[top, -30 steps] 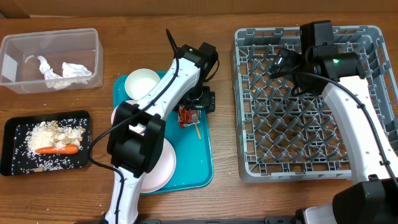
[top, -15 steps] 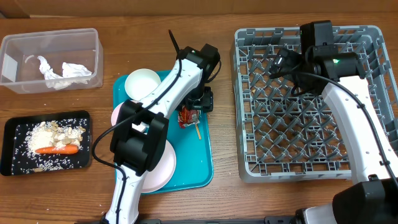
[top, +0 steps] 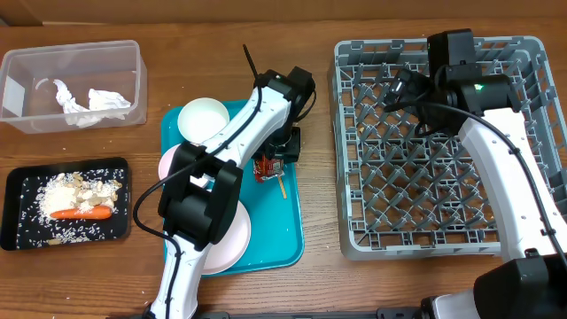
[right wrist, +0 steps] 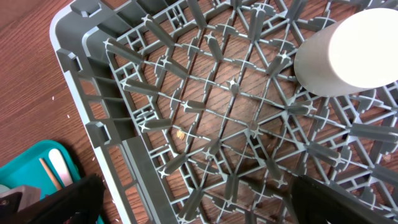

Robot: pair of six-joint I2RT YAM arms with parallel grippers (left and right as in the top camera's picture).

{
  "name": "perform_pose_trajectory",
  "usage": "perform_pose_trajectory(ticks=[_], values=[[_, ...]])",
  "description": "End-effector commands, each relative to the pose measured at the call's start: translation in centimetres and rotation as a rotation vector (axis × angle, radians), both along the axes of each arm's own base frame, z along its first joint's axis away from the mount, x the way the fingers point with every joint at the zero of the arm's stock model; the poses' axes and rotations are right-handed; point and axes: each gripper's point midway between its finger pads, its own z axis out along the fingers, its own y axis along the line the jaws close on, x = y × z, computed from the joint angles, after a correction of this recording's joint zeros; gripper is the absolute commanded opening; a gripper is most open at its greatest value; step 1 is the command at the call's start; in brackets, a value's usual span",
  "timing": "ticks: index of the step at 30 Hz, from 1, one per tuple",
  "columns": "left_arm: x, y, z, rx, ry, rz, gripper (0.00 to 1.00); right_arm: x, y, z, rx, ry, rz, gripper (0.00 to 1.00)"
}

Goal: Sort waste into correct bins and load items into the dishwasher rack
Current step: 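Move the left gripper over the red wrapper and grasp it, then carry the red wrapper left and drop it into the clear bin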

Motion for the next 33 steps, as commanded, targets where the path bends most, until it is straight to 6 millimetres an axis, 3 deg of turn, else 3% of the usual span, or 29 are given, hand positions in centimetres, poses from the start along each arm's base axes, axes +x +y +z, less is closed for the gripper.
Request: perform_pose_trajectory(ticks=[1, 5, 11, 15, 25, 29, 33], values=[[-0.8, 0.4, -1.3, 0.036, 0.025, -0.012, 0.53, 0.0, -0.1, 1.4, 0.006, -0.042, -0.008, 1.00], [-0.8, 0.6, -1.5, 0.044, 0.023, -0.016, 0.40, 0.0, -0.1, 1.4, 0.006, -0.041, -0.007, 1.00], [-0.7, 0.6, -1.2, 0.041, 0.026, -0.043, 0.04, 0.0, -0.1, 1.4, 0.006, -0.042, -0.007, 1.00], [-0.1, 0.5, 0.5, 0.039, 0.015, -0.044, 0.04, 0.0, -0.1, 1.4, 0.006, -0.041, -0.008, 1.00], [4.3, 0.6, 12.2, -0.044, -0.169, -0.051, 0.04, 0.0, -0.1, 1.4, 0.006, -0.042, -0.008, 1.00], [6.0, 2.9, 16.2, -0.076, -0.256, -0.008, 0.04, 0.0, -0.1, 1.4, 0.006, -0.042, -0.008, 1.00], [8.0, 6.5, 18.8, -0.089, -0.339, 0.063, 0.04, 0.0, -0.1, 1.4, 0.006, -0.042, -0.008, 1.00]])
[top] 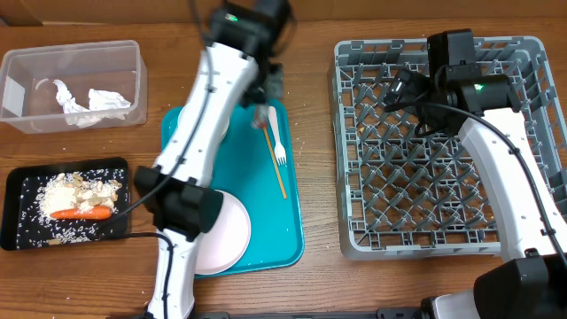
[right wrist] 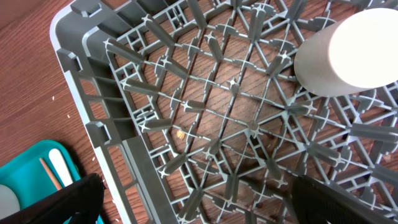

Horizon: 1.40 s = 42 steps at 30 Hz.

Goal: Sort waste into correct bins and load items into the dishwasher rack
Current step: 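Carry the red wrapper left and drop it into the clear bin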

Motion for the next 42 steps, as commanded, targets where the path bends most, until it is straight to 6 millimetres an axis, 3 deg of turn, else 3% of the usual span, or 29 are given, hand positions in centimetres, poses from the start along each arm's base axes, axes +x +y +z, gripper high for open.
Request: perform_pose_trajectory(ticks=[1, 7, 12, 17, 22, 23, 24, 25, 27, 30, 33, 42], values=[[3.2, 5.6, 3.3, 0.006, -0.131, 0.091, 0.04, 0.0, -0.1, 1.4, 0.006, -0.042, -0.008, 1.00], [8.0, 14.7, 4.9, 0.044, -0.296, 0.295, 0.04, 0.0, -0.1, 1.4, 0.006, -0.042, -0.008, 1.00], [10.5, 22.2, 6.2, 0.050, -0.416, 0.447, 0.04, 0.1, 0.0, 1.5, 0.006, -0.042, -0.008, 1.00], [10.7, 30.2, 6.1, 0.076, -0.466, 0.594, 0.04, 0.0, -0.1, 1.4, 0.006, -0.042, -0.008, 1.00], [9.5, 36.6, 4.0, 0.106, -0.429, 0.708, 0.09, 0.0, -0.1, 1.4, 0.006, -0.042, -0.008, 1.00], [9.2, 37.5, 3.4, 0.111, -0.415, 0.725, 0.17, 0.0, -0.1, 1.4, 0.006, -0.042, -0.008, 1.00], [8.8, 38.5, 2.8, 0.116, -0.398, 0.744, 0.34, 0.0, -0.1, 1.4, 0.006, -0.042, -0.008, 1.00], [8.4, 39.1, 2.4, 0.115, -0.387, 0.757, 0.59, 0.0, 0.0, 1.5, 0.006, -0.043, -0.008, 1.00], [8.0, 40.0, 1.8, 0.087, -0.373, 0.774, 0.98, 0.0, -0.1, 1.4, 0.006, -0.042, -0.008, 1.00], [8.2, 40.1, 1.7, -0.001, -0.378, 0.772, 1.00, 0.0, -0.1, 1.4, 0.006, -0.042, -0.008, 1.00], [8.1, 38.9, 1.8, -0.120, -0.366, 0.743, 1.00, 0.0, 0.0, 1.5, 0.007, -0.043, -0.008, 1.00], [6.1, 31.7, 3.7, -0.479, -0.243, 0.634, 1.00, 0.0, -0.1, 1.4, 0.006, -0.042, -0.008, 1.00]])
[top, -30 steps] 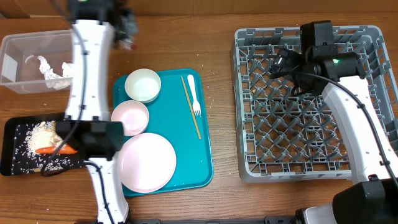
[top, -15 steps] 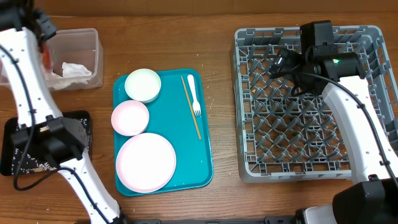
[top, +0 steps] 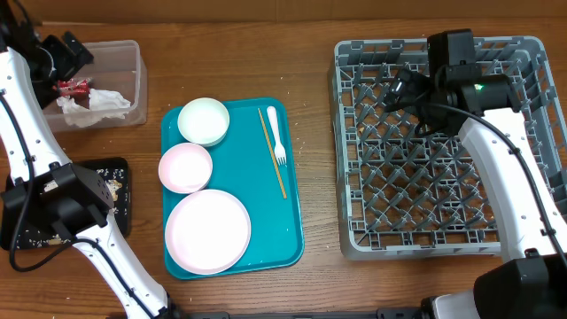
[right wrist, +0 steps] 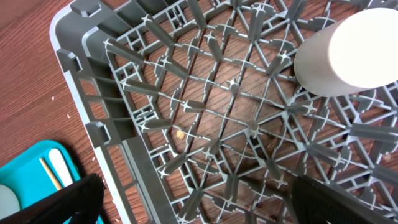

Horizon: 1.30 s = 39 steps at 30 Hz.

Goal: Sort waste into correct bins and load items into the dishwasher rack
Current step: 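Carry the red wrapper left and drop it into the clear bin, then withdraw the left gripper down beside the black tray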

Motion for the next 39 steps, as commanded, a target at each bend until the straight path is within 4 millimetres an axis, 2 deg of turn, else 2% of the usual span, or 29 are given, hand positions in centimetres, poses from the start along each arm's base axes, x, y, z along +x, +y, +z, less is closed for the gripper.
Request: perform_pose_trajectory(ticks=[1, 5, 7, 9, 11, 13, 16, 21, 24, 29, 35, 39], values=[[-0.6, -4.6, 3.7, -0.193, -0.097, -0.105, 1.00, 0.0, 0.0, 1.4, 0.007, -0.042, -0.008, 1.00], [-3.7, -6.4, 4.4, -0.246, -0.013, -0.124, 0.99, 0.0, 0.0, 1.4, 0.007, -0.041, -0.008, 1.00], [-4.0, -7.1, 5.5, -0.218, -0.063, -0.235, 1.00, 0.0, 0.0, 1.4, 0.007, -0.041, -0.008, 1.00], [-4.8, -7.3, 6.5, -0.208, -0.070, -0.226, 1.00, 0.0, 0.0, 1.4, 0.007, -0.042, -0.008, 1.00], [-6.4, -7.8, 7.7, -0.186, -0.070, -0.235, 1.00, 0.0, 0.0, 1.4, 0.007, -0.042, -0.008, 1.00], [-8.5, -8.1, 7.8, -0.151, -0.027, -0.224, 1.00, 0.0, 0.0, 1.4, 0.007, -0.042, -0.008, 1.00], [-12.8, -8.8, 7.0, -0.089, 0.081, -0.207, 1.00, 0.0, 0.0, 1.5, 0.007, -0.042, -0.008, 1.00], [-19.8, -11.5, 4.6, -0.136, 0.193, -0.197, 1.00, 0.0, 0.0, 1.4, 0.007, -0.041, -0.008, 1.00], [-22.4, -12.0, 3.1, -0.128, 0.179, -0.169, 1.00, 0.0, 0.0, 1.4, 0.007, -0.042, -0.008, 1.00], [-25.3, -11.5, 2.3, -0.089, 0.101, -0.093, 1.00, 0.0, 0.0, 1.4, 0.007, -0.042, -0.008, 1.00], [-28.6, -9.1, 3.5, -0.064, 0.045, 0.087, 1.00, 0.0, 0.0, 1.4, 0.007, -0.042, -0.008, 1.00], [-29.7, -7.7, 3.9, -0.105, 0.015, 0.220, 1.00, 0.0, 0.0, 1.4, 0.007, -0.042, -0.008, 1.00]])
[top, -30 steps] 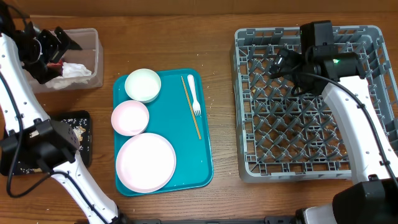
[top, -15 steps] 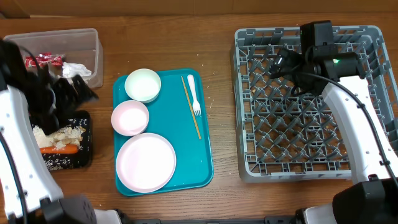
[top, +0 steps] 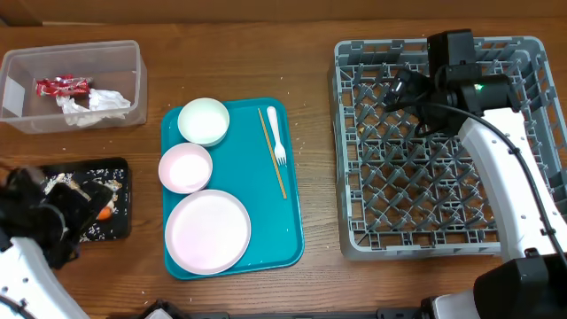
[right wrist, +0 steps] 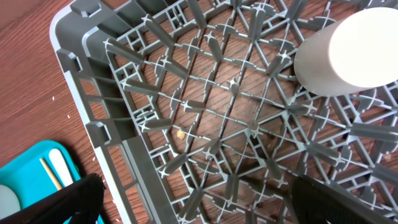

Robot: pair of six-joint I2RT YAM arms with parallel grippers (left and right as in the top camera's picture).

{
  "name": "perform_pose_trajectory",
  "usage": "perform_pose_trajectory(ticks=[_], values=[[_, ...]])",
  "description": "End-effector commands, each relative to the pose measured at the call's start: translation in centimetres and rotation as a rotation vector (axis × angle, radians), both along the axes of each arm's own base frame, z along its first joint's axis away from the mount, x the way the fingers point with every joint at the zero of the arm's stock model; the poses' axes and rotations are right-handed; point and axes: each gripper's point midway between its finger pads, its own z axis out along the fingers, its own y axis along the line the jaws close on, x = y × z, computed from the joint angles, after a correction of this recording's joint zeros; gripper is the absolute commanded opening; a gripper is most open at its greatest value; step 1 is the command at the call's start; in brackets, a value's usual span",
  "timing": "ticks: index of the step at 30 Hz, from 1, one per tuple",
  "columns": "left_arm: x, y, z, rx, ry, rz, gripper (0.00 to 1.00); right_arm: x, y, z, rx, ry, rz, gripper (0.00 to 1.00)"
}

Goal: Sort waste into correct bins and load items into the dishwasher rack
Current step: 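Withdraw the left gripper down beside the black tray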

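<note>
A red wrapper (top: 62, 86) lies in the clear bin (top: 137, 75) beside crumpled tissue (top: 93, 105). On the teal tray (top: 266, 221) sit a green bowl (top: 203, 120), a pink bowl (top: 185, 167), a pink plate (top: 208, 230), a white fork (top: 275, 133) and a chopstick (top: 272, 155). My left gripper (top: 49, 217) is a dark blur over the black food tray (top: 120, 199); its jaws do not show. My right gripper (right wrist: 199, 205) hangs open and empty over the far left corner of the grey rack (right wrist: 74, 56), near a white cup (right wrist: 354, 50).
The rack (top: 341, 159) fills the right side of the table. The black food tray holds rice and a bit of carrot (top: 105, 213). Bare wood lies between the teal tray and the rack.
My left gripper was at the clear bin with the red wrapper in it. Now the wrapper lies in the bin and the left arm is down at the black food tray. The right arm is unmoved.
My left gripper was down on the teal tray at the red wrapper by the chopstick. Then it was above the tray's far edge with the wrapper, then at the clear bin. Now the wrapper rests in that bin. The right gripper stayed open over the rack.
</note>
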Motion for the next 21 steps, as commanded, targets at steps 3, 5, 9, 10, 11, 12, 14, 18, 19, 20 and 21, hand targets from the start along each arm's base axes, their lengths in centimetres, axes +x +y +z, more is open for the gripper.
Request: perform_pose_trajectory(ticks=[3, 5, 9, 10, 11, 12, 14, 18, 19, 20, 21], values=[[-1.0, 1.4, -0.1, -0.040, -0.011, 0.133, 1.00, 0.0, -0.1, 1.4, 0.005, -0.042, -0.006, 1.00], [-0.9, 1.4, -0.2, -0.051, -0.006, 0.150, 1.00, 0.0, -0.1, 1.5, 0.005, -0.042, -0.006, 1.00], [-0.8, 1.5, -0.3, -0.061, 0.000, 0.158, 1.00, 0.0, -0.1, 1.4, 0.005, -0.042, -0.006, 1.00], [-0.8, 1.5, -0.3, -0.061, 0.001, 0.158, 1.00, 0.0, 0.1, 1.4, 0.014, -0.041, -0.002, 1.00], [-0.8, 1.5, -0.4, -0.062, 0.002, 0.157, 1.00, -0.1, 1.1, 1.4, 0.062, -0.036, 0.025, 1.00], [-0.8, 1.5, -0.4, -0.061, 0.002, 0.157, 1.00, -0.3, 2.3, 1.4, 0.126, -0.026, 0.061, 1.00], [-0.8, 1.5, -0.4, -0.061, 0.002, 0.157, 1.00, -1.2, 5.2, 1.7, 0.278, 0.007, 0.146, 1.00], [-0.8, 1.5, -0.4, -0.061, 0.002, 0.157, 1.00, -4.0, 9.8, 2.8, 0.548, 0.106, 0.275, 1.00], [-0.8, 1.5, -0.4, -0.061, 0.002, 0.157, 1.00, -4.4, 11.0, 3.6, 0.620, 0.106, 0.325, 1.00], [-0.8, 1.5, -0.4, -0.061, 0.002, 0.157, 1.00, -4.8, 12.3, 4.3, 0.664, 0.093, 0.397, 1.00], [-0.8, 1.5, -0.4, -0.061, 0.002, 0.157, 1.00, -5.2, 13.3, 4.7, 0.678, 0.078, 0.465, 1.00]])
